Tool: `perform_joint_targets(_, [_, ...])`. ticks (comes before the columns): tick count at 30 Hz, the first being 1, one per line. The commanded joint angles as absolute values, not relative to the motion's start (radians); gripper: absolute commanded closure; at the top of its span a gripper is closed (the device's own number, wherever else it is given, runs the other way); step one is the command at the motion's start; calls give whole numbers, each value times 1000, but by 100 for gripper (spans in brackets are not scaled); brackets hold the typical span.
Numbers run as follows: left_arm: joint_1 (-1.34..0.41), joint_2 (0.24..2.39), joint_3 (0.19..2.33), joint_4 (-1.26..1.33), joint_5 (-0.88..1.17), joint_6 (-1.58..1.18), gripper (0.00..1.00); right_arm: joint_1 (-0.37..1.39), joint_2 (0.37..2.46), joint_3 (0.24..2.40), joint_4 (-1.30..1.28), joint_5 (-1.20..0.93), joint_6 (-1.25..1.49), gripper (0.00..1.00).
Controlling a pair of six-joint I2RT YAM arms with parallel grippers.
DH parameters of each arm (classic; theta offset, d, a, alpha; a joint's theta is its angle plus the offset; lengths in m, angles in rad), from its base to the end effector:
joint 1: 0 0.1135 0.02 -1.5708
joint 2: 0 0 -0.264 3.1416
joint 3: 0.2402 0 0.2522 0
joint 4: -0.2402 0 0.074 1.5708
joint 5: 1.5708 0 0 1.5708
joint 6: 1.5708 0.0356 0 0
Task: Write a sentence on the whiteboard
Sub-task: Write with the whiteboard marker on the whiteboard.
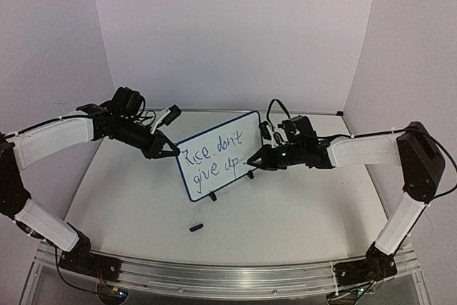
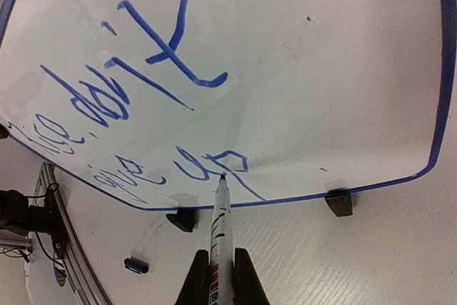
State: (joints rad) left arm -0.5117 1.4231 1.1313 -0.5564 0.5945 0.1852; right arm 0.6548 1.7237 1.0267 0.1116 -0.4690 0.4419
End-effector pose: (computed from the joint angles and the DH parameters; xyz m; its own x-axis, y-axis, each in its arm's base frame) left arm 0.2531 -0.1650 0.2840 -0.5087 0.4606 -0.7274 0.8366 0.4640 -0.2912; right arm 0.2874 0.2410 0.2047 -0.7563 -0.0997 -0.6466 -0.5737 0.5761 0.5822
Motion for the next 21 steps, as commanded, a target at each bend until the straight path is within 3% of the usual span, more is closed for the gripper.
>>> perform_joint_targets(1, [-526, 1445, 1144, -591, 591, 187, 100, 650, 1627, 1010, 94, -417, 424, 100])
perform_joint_targets(10, [-526, 1444, 1144, -591, 591, 187, 100, 637, 1611, 1014, 15, -264, 398, 100])
perform_joint_targets(21, [-526, 1450, 1145, -591, 590, 187, 100, 638, 1671, 1053, 16, -314, 385, 100])
